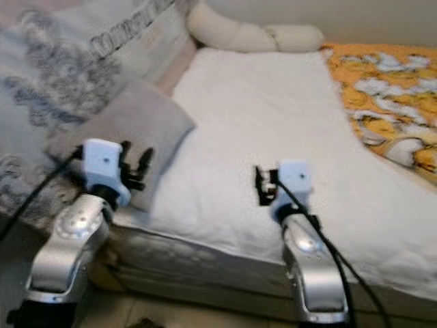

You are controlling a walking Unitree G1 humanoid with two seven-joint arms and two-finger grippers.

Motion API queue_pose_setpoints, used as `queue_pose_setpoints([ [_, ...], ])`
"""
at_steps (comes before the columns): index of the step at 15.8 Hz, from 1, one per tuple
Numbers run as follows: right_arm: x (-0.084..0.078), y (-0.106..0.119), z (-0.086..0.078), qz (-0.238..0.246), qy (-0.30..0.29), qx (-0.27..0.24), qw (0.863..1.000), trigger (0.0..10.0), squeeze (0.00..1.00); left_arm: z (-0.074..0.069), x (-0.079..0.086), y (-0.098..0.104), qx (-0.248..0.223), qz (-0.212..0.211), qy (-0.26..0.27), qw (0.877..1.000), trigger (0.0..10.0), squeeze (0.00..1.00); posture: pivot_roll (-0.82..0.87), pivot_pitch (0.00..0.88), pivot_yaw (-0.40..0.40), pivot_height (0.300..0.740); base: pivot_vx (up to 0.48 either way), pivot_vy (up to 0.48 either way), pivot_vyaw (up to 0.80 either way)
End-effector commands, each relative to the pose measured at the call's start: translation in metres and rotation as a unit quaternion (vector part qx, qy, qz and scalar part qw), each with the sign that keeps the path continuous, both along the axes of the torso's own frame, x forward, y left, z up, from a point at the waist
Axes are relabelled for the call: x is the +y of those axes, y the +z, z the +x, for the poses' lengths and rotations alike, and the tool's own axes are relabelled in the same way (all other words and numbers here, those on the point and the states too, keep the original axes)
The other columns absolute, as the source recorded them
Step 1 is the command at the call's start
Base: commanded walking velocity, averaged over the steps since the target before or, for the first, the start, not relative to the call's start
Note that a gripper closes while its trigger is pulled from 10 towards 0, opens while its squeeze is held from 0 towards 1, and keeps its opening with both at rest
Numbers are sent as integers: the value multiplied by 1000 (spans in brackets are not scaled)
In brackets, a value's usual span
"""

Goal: Clean up the room

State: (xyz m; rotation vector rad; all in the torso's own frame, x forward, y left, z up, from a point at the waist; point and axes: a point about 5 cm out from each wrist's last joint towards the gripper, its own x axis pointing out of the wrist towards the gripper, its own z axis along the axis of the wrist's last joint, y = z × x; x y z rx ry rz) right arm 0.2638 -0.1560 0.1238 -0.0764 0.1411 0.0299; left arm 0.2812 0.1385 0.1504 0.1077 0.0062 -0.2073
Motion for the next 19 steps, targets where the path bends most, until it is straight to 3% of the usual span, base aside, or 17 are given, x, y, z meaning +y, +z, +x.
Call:
queue_pose_setpoints([
  [1, 7, 2, 4, -6, 4, -3, 1000, 10000, 0, 0, 12, -1, 6, 11, 20, 1000, 10000, 0, -14, 0, 52, 740, 0, -424, 0],
  [3, 7, 1, 6, 16, -7, 4, 1000, 10000, 0, 3, 13, 2, 5, 14, 19, 1000, 10000, 0, -3, 0, 63, 740, 0, -420, 0],
  [9, 13, 7, 6, 15, 27, -12, 999, 10000, 0, 1, 14, -1, 11, 6, 33, 999, 10000, 0, -16, 0, 31, 740, 0, -425, 0],
  [19, 10, 4, 9, 14, 19, -6, 1000, 10000, 0, 2, 13, -1, 12, 20, 29, 999, 10000, 0, -15, 0, 27, 740, 0, -424, 0],
])
